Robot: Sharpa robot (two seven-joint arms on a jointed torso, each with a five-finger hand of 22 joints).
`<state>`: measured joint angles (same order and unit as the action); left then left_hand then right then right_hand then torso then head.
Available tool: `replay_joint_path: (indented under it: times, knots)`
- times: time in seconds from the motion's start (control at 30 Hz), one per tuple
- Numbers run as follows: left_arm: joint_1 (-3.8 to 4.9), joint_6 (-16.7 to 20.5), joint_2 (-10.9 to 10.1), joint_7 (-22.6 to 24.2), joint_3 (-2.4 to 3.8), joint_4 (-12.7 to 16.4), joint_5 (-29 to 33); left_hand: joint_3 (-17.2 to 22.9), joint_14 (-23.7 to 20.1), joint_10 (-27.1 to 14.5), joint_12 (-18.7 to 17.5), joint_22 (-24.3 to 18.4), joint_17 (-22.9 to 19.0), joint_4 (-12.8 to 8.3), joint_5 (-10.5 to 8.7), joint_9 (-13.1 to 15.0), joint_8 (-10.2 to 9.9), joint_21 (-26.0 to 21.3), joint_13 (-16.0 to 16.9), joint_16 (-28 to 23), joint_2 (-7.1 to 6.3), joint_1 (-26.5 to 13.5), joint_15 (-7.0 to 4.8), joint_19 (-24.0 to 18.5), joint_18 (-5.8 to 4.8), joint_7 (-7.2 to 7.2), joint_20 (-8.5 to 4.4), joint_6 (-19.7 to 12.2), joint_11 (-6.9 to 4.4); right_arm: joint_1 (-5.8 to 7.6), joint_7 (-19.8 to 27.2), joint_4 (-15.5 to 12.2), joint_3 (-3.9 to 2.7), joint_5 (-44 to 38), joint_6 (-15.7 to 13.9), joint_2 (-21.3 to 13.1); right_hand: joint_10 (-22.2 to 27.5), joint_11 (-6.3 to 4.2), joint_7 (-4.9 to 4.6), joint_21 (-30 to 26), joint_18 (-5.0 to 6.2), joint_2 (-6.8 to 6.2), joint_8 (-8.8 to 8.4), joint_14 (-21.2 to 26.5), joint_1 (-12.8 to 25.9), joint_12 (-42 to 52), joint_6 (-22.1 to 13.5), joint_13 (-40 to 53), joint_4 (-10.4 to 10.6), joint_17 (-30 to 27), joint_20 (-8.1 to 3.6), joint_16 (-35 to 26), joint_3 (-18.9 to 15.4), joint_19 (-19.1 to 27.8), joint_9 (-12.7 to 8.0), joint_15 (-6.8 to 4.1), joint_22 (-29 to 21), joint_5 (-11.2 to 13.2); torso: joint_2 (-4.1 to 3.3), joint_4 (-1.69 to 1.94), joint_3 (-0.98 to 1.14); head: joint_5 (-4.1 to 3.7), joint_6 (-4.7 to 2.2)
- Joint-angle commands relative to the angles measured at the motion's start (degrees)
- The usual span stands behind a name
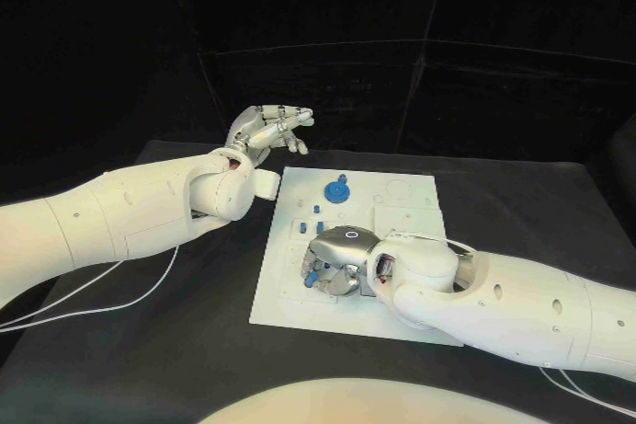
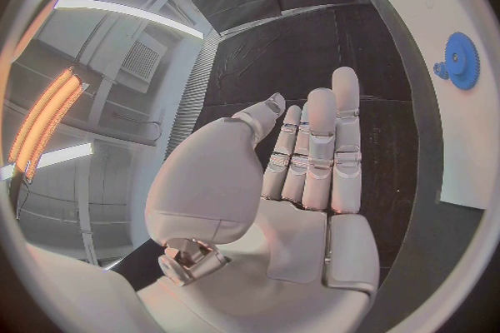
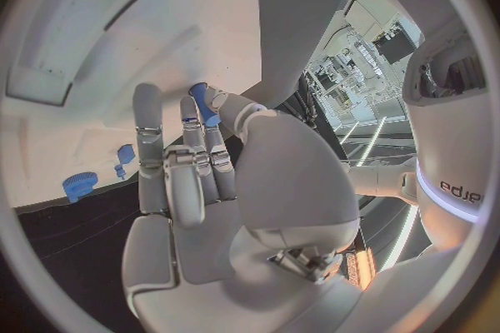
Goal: Assemble the parts on the task board
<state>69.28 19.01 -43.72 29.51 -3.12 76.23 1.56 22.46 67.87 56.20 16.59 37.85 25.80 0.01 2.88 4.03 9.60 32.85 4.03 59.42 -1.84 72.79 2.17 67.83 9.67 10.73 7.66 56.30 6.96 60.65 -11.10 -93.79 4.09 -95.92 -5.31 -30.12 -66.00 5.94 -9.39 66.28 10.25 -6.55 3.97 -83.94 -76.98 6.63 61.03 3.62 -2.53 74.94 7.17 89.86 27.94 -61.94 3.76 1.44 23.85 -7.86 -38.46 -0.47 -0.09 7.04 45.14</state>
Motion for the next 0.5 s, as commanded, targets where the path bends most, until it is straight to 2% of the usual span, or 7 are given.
replay_joint_path:
  times: [0.03, 0.3, 0.5]
  knots:
    - [0.09, -0.58, -0.04, 0.18, 0.04, 0.1, 0.08, -0.37, -0.39, -0.41, 0.38, -0.06, -0.05, 0.01, -0.02, -0.08, 0.17, -0.26, -0.04, -0.11, 0.12, 0.65, -0.04, -0.2, 0.74, 0.13, 0.08, -0.44, 0.15, 0.02, 0.14, -0.02, 0.06, -0.53, -1.48, 0.06, 1.34, 0.17, -0.05, -0.21, 0.14, -1.0, -0.42, -6.06, 0.21, -0.32, -1.23, 0.03, -0.06, 15.06, 0.41, 0.14, -0.56, 0.39, -0.08, 0.48, -0.43, -0.2, 0.0, 0.04, 0.01, -0.03, -0.05]
    - [0.1, -0.65, -0.04, 0.12, 0.04, 0.1, 0.08, -0.37, -0.39, -0.41, 0.38, -0.06, -0.05, 0.01, -0.02, -0.08, 0.17, -0.26, -0.04, -0.11, 0.12, 0.65, -0.04, -0.2, 0.74, 0.13, 0.08, -0.44, 0.15, 0.02, 0.8, -0.1, 0.08, -0.04, -4.34, 0.04, 3.48, 0.62, -0.31, -0.83, 0.33, -1.51, -0.42, -6.06, 0.59, -0.23, -3.61, 0.08, -0.04, 15.06, 0.77, 0.14, -1.3, 1.08, -0.07, 0.85, -1.73, -0.16, -0.01, -0.01, 0.03, -0.03, -0.13]
    - [0.1, -0.71, -0.07, 0.05, 0.04, 0.11, 0.08, -0.37, -0.39, -0.41, 0.38, -0.06, -0.05, 0.01, -0.02, -0.08, 0.17, -0.26, -0.04, -0.11, 0.12, 0.65, -0.04, -0.2, 0.74, 0.13, 0.08, -0.44, 0.15, -0.02, 1.89, -0.54, 0.09, 1.23, -9.21, -0.32, 7.66, 1.27, -0.42, -1.69, 0.41, -2.12, -0.27, -6.06, 1.17, 0.66, -7.13, 0.3, 0.32, 15.06, 1.4, 0.14, -4.62, 1.59, 0.01, 1.44, -2.48, 1.1, -0.03, -0.02, 0.04, -0.09, -0.22]
